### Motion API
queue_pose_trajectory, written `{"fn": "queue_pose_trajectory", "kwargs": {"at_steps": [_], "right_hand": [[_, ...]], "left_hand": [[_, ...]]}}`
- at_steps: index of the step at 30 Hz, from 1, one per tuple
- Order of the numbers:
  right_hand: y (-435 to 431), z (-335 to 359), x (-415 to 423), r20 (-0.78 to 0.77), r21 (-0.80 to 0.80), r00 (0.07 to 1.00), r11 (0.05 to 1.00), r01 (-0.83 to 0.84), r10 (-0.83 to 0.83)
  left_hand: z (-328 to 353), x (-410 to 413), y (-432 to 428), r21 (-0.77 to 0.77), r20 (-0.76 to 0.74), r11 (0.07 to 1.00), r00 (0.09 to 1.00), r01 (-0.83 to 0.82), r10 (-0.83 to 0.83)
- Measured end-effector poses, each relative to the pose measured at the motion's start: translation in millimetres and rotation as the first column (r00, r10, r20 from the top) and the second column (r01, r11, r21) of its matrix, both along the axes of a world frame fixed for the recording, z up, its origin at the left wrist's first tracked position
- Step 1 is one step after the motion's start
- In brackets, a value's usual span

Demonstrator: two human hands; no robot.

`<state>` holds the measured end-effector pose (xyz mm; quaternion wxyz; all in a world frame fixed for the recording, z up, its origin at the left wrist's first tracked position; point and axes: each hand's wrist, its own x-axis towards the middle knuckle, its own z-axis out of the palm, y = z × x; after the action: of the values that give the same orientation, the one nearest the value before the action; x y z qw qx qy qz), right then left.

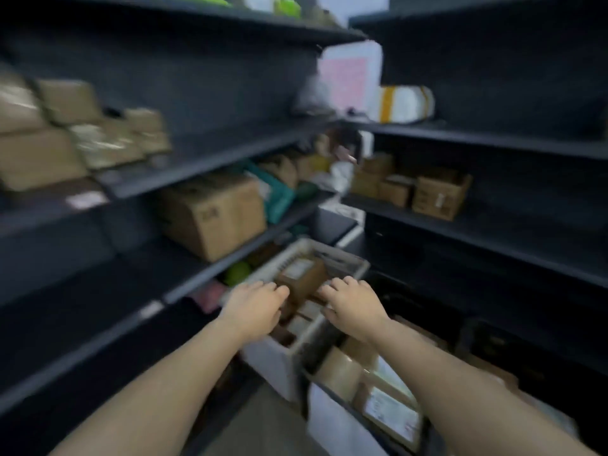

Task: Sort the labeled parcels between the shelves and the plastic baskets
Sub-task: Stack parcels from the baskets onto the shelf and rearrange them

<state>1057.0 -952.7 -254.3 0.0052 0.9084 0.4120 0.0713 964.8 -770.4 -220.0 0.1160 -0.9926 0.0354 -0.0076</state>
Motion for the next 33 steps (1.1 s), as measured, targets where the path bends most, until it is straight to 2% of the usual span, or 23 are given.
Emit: {"fn": "queue_pose_trajectory", "kwargs": {"at_steps": [3,7,10,14,19,24,28,33], "right_hand": [[108.1,53.6,-42.9,0.064,0.118,0.984,0.977,-0.176,0.169],[226.3,111.9,-98.0,0.155,0.252,0.931,0.898,-0.361,0.331],[294.0,140.7,-120.9,0.179,0.326,0.894,0.832,-0.448,0.411],[357.5,164.2,-126.3,0.218,0.405,0.854,0.752,-0.519,0.472],[422.2,189.6,-99.2,0.236,0.454,0.862,0.733,-0.507,0.449],[482.4,223.0,-45.6,0.077,0.557,0.892,0.722,-0.409,0.446],[533.7,249.3,-6.4,0.08,0.647,0.907,0.67,-0.363,0.414],[580.9,273.2,22.0,0.074,0.637,0.918,0.69,-0.344,0.389]], "left_hand": [[55.6,-75.3,95.0,0.035,0.131,0.981,0.974,-0.19,0.184],[116.5,-161.1,185.9,-0.028,0.271,0.921,0.884,-0.389,0.382],[144.5,-204.3,231.1,-0.065,0.358,0.879,0.811,-0.472,0.462],[167.3,-228.4,274.8,-0.093,0.497,0.853,0.718,-0.514,0.487],[188.1,-204.7,328.9,-0.125,0.571,0.837,0.651,-0.533,0.5],[211.1,-143.8,384.1,-0.23,0.579,0.82,0.603,-0.524,0.548],[229.2,-99.5,424.8,-0.26,0.59,0.787,0.553,-0.559,0.588],[247.0,-60.1,466.7,-0.262,0.568,0.748,0.529,-0.61,0.63]]}}
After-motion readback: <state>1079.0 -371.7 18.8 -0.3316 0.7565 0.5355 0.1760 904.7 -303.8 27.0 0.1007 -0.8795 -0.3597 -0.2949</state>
